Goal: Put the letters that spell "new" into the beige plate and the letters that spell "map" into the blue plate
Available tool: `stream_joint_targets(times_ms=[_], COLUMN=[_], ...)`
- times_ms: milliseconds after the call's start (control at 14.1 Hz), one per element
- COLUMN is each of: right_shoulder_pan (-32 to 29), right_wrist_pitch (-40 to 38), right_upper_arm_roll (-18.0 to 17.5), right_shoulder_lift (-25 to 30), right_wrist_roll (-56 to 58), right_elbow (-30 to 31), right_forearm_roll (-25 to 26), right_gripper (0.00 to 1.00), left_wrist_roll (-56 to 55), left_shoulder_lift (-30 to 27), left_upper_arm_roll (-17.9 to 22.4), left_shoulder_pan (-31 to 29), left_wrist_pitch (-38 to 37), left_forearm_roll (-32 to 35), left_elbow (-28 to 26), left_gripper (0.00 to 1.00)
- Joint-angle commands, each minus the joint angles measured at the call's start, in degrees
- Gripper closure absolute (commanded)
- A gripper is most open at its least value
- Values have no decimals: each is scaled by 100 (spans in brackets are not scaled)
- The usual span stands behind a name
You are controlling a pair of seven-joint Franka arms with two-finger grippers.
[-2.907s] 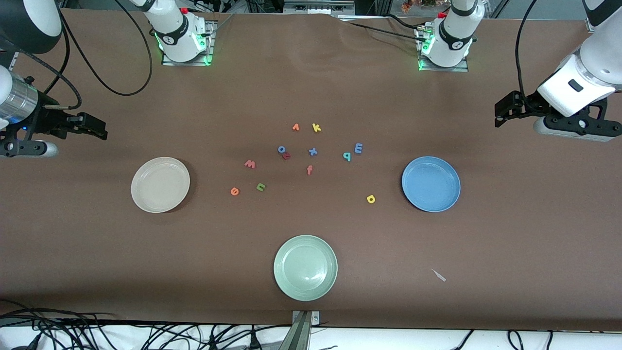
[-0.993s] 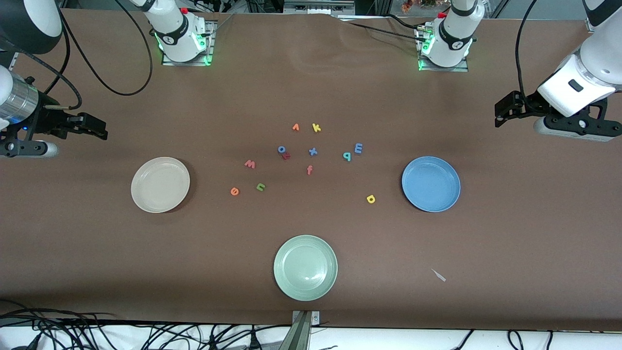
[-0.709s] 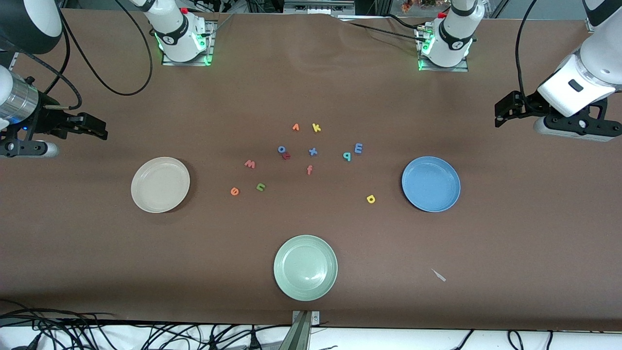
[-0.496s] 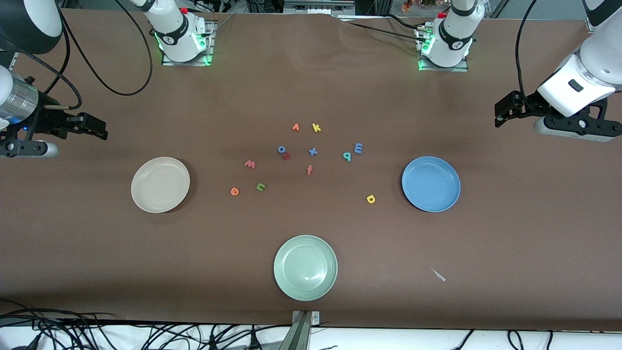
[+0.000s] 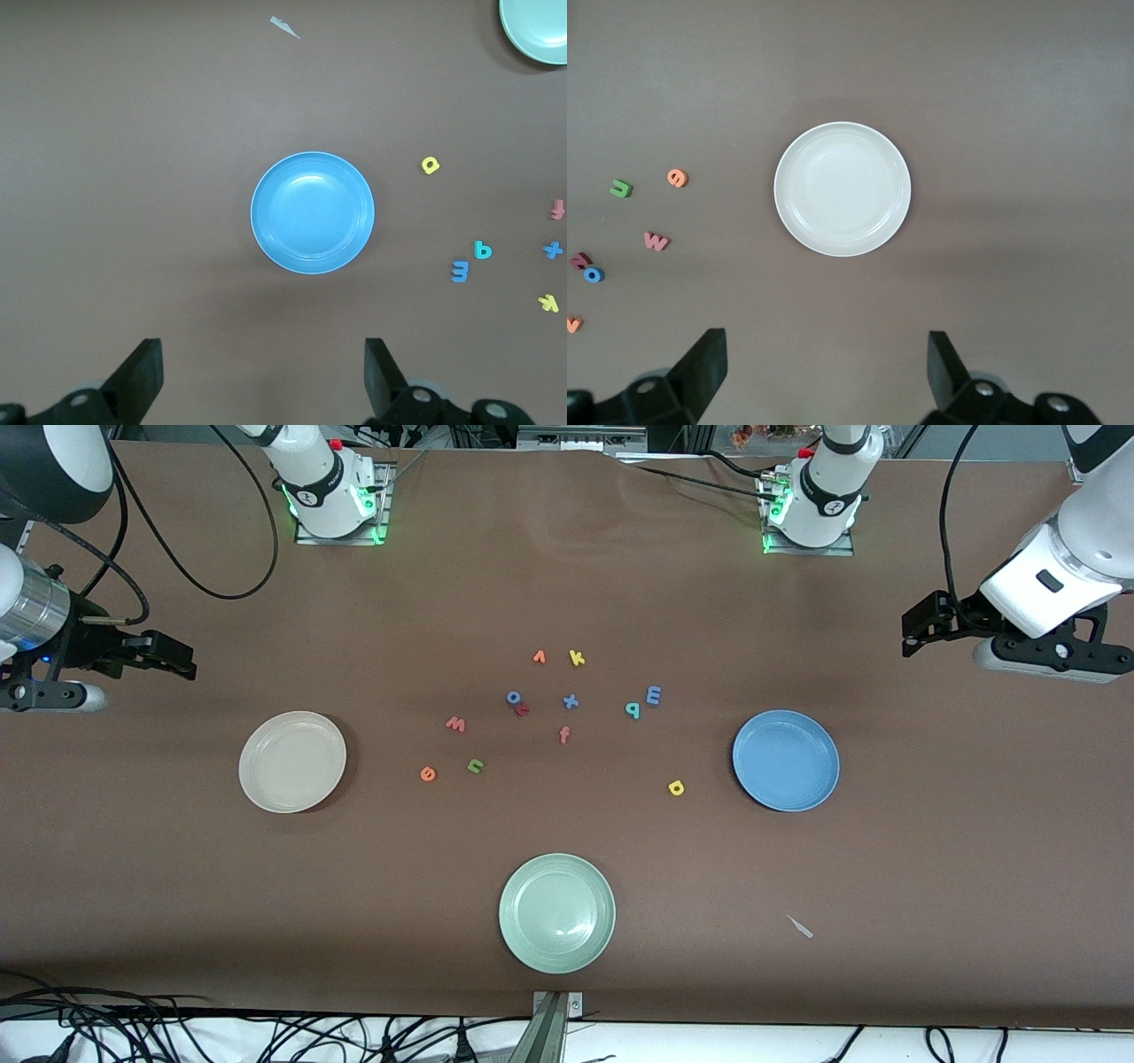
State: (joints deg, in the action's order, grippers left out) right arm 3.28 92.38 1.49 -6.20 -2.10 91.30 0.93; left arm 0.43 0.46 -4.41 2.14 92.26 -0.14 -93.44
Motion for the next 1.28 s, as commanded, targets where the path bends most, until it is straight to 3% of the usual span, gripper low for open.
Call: stream_joint_targets(times_ms=[0,1205], right_shoulder_pan=[-30,-30], right_wrist_pitch=[17,52], right_upper_arm_roll=[-8,-8], right_shoulder_lift=[66,49], right_wrist_roll=[70,-17], right_elbow=[54,63], right_forearm_roll=[-5,-14], right_gripper=[0,0], left_wrist_roll=[-43,-43], left_shoulder_lift=[-11,-11], left_upper_arm_roll=[-25,-34], left_shoulder_pan=[-3,-3], left_wrist_pitch=[-15,-15], left_forearm_roll=[137,137], left_elbow=[27,27], left_gripper=[0,0])
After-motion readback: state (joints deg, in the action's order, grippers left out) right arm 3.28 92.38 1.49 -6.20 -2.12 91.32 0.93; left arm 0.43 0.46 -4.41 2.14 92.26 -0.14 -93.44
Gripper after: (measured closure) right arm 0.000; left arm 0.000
